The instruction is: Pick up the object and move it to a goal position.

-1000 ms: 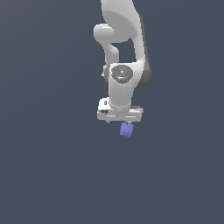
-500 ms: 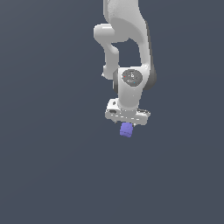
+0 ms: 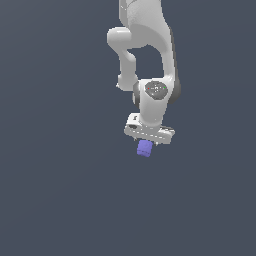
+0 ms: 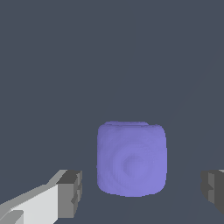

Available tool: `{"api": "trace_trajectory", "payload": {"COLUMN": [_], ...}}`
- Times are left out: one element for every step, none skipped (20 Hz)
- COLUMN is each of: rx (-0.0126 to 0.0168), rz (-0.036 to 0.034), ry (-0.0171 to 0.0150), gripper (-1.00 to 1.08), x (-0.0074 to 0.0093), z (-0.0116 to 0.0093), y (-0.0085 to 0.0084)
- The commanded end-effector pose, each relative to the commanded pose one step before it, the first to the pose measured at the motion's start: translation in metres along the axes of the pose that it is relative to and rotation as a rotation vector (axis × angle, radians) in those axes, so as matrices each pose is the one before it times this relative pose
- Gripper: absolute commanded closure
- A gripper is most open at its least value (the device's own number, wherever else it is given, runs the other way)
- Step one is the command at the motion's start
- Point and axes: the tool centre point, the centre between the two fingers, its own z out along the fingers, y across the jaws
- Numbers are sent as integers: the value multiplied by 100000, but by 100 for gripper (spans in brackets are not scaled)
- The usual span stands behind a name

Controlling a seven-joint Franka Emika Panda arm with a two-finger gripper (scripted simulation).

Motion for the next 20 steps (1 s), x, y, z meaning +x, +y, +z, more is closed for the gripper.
{"api": "trace_trajectory", "payload": {"rx": [12, -9, 0, 0, 0, 0, 1, 0, 0, 0, 0, 0, 1, 0, 1, 0, 0, 4, 0, 0], "rz": [605, -399, 0, 0, 0, 0, 67, 0, 67, 0, 67, 0, 82, 0, 48, 0, 0, 68, 0, 0], "ry": [121, -88, 0, 0, 0, 0, 15, 0, 16, 0, 16, 0, 19, 0, 11, 0, 0, 13, 0, 0], "gripper": [-92, -92, -92, -92, -92, -92, -92, -92, -92, -92, -92, -92, -92, -92, -92, -92, -92, -92, -92, -92], "x": [-38, 10, -1, -4, -8, -11, 0, -19, -8, -28, -16, -28, -1, -12, 10, 9, 18, 39, 21, 9], "z": [57, -27, 35, 103, 171, 239, 298, 373, 429, 501, 549, 528, 451, 394, 320, 257, 188, 115, 66, 20], "y": [-61, 18, -1, -4, -6, -8, 26, -12, 23, -15, 19, -17, 28, -17, 8, -19, -19, 19, -14, -5]}}
